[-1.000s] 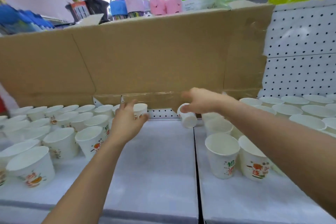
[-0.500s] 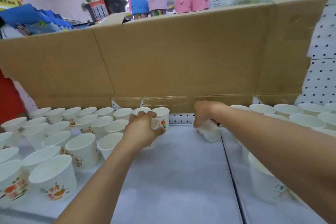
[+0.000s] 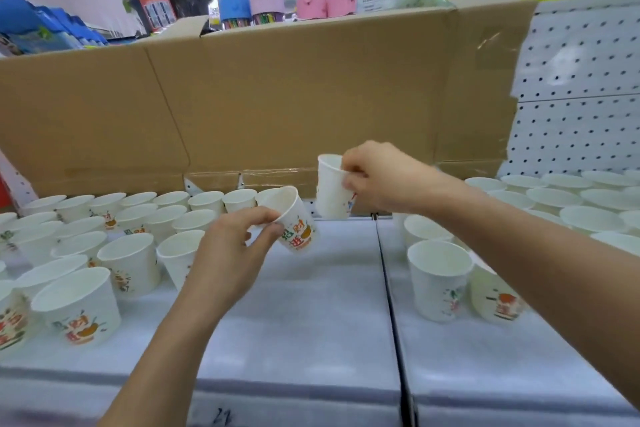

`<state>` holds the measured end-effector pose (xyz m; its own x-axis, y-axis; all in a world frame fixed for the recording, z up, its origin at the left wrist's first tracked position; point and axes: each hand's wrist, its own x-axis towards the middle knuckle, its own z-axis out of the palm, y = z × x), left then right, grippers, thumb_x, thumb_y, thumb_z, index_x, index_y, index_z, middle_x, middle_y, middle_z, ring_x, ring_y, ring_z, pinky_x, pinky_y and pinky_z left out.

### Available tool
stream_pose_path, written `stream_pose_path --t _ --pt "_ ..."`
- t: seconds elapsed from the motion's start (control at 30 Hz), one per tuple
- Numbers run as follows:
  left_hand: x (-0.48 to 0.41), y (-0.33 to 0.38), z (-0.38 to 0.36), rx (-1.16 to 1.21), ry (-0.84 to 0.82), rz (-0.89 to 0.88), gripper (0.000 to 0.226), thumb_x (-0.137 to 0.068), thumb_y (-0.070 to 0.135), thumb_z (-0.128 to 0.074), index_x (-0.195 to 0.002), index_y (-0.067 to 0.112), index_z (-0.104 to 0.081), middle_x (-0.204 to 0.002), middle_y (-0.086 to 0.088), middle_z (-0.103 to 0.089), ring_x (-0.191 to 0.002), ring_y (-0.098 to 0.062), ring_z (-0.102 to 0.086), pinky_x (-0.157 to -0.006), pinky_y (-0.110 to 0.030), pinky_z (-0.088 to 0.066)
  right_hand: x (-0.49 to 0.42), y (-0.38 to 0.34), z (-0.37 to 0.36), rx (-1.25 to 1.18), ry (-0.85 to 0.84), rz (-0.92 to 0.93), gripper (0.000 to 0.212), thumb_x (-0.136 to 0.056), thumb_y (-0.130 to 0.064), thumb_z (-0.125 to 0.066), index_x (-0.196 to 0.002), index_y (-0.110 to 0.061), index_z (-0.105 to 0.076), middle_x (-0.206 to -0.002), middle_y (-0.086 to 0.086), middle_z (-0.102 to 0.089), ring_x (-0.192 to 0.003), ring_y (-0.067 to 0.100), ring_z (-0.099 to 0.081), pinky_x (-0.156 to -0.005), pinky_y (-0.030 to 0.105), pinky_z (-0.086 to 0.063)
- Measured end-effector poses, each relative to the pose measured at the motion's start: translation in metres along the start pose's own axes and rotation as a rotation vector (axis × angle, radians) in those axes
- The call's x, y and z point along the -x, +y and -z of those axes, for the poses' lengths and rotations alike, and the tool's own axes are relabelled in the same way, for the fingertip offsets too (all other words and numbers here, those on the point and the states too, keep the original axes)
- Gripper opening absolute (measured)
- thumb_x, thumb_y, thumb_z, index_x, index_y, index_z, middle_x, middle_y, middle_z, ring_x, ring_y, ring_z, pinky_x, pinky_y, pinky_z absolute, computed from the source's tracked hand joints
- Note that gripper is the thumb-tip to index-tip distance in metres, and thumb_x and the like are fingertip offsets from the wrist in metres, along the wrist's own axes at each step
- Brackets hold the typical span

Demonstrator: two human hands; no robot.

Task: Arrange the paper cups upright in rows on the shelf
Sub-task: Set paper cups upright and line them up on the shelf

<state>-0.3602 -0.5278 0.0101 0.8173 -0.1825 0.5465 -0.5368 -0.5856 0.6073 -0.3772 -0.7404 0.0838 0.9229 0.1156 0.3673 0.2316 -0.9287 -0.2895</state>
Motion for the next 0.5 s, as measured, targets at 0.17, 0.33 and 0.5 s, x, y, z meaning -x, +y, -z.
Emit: stream_pose_path --t 0.17,0.33,0.5 --pt "0.051 0.055 -0.005 0.127 0.027 -0.073 0.011 -0.084 0.033 -0.067 -0.093 0.039 -0.07 -0.098 0.021 -0.066 -0.084 -0.006 -0.059 -0.063 -0.017 -0.038 0.101 0.021 0.045 -0.196 0.251 0.042 0.005 -0.09 -0.01 -0.062 -0.087 -0.012 -0.065 -0.071 -0.006 -0.065 -0.062 0.016 -0.064 -0.063 0.038 -0.057" --pt "0.089 0.108 -0.022 0.173 -0.096 -0.167 0.013 -0.074 0.049 -0.06 -0.085 0.046 -0.066 -0.096 0.029 -0.06 -0.084 0.009 -0.052 -0.062 -0.006 -0.038 0.187 0.05 0.085 -0.241 0.363 -0.009 0.007 -0.086 -0.015 -0.069 -0.08 -0.016 -0.071 -0.056 -0.016 -0.064 -0.041 0.011 -0.057 -0.044 0.019 -0.046" --pt "0.105 0.144 -0.051 0.15 -0.249 -0.238 0.008 -0.075 0.052 -0.061 -0.08 0.058 -0.061 -0.091 0.022 -0.063 -0.092 0.005 -0.049 -0.07 -0.007 -0.038 0.233 0.071 0.087 -0.123 0.307 -0.113 0.007 -0.085 -0.022 -0.071 -0.078 -0.023 -0.073 -0.05 -0.03 -0.055 -0.04 0.0 -0.052 -0.043 0.008 -0.034"
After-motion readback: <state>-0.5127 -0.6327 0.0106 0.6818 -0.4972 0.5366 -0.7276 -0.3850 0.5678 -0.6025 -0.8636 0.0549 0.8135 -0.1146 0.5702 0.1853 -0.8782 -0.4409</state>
